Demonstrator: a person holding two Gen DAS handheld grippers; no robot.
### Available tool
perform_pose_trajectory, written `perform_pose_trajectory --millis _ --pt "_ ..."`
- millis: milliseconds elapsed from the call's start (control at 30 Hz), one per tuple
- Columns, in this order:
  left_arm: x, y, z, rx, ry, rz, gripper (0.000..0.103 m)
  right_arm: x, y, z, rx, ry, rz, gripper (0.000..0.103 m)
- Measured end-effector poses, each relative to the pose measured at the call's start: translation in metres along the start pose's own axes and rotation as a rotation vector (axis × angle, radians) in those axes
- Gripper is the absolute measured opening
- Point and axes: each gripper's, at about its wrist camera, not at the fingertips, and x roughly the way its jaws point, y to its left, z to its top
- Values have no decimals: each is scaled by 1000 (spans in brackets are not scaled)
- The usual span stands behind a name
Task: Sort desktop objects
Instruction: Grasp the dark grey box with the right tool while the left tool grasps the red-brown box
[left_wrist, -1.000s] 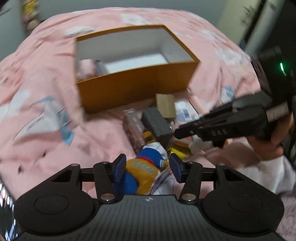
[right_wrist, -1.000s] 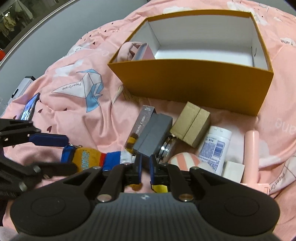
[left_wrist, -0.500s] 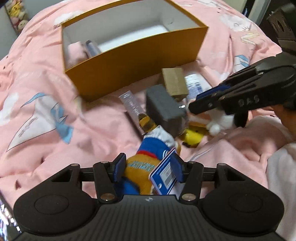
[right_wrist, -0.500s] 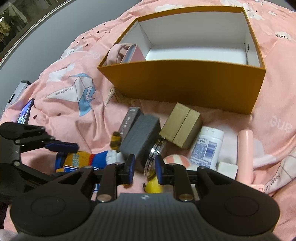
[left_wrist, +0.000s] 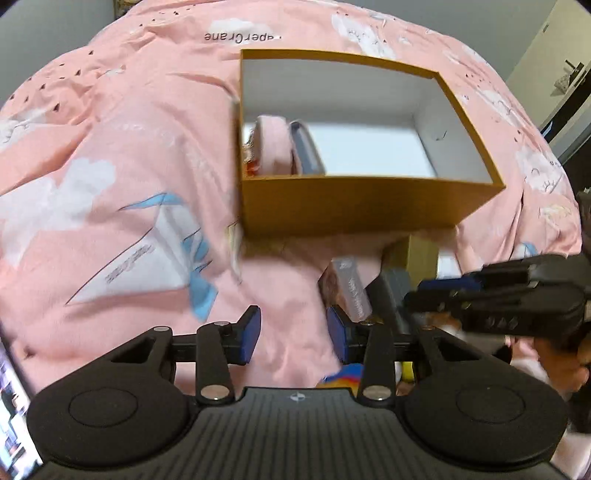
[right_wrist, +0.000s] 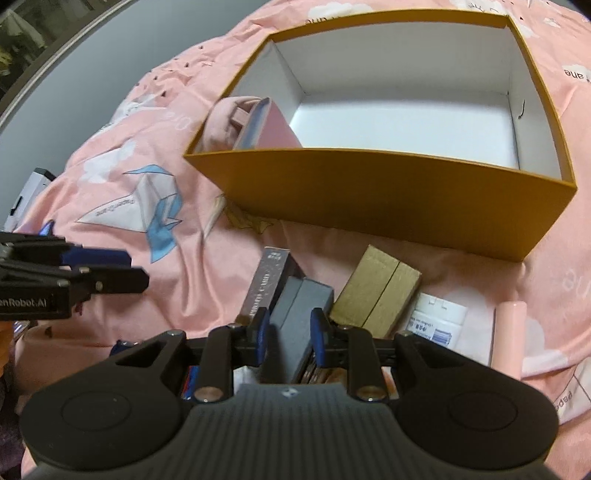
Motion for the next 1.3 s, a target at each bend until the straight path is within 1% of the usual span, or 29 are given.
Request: perform_pose_trajectory --millis 33,100,200,267,300,400,567,700,833,967,1000,1033,1100,1200,1300 --pt "4 -2 2 -8 8 -27 46 3 0 1 0 6 -9 26" --pt "15 -6 6 -12 26 -62 47 7 -1 1 0 19 -21 30" --pt "31 -15 8 5 55 -73 47 8 -4 -1 9 26 -11 32" --pt "43 -16 9 -12 77 -89 47 10 -3 -2 7 28 -3 35" --pt "51 -16 12 -28 82 -90 47 11 -2 -1 2 28 -6 38" --pt "74 -12 21 -90 98 -62 47 15 1 2 -20 30 -14 42" --pt "95 -6 36 -160 131 -101 47 24 4 12 -43 45 -18 43" --pt "110 -10 48 -165 163 -65 47 30 6 19 -67 59 -16 45" --pt "122 -16 55 -162 194 -78 47 30 -1 23 -37 75 2 43" --pt "131 -22 54 -135 237 -69 47 26 0 23 -40 106 -9 44" --pt "135 -22 53 -132 255 -63 47 25 0 23 -42 110 -13 44" --pt "137 -21 51 -132 265 -58 42 25 0 23 -38 114 -11 44" --pt "138 -16 45 -137 276 -65 38 27 -2 24 -20 125 -2 44" --pt "129 -4 40 -173 256 -80 29 31 -2 25 -7 130 12 44" --pt "113 7 36 -213 223 -100 26 33 -1 26 -3 131 16 43"
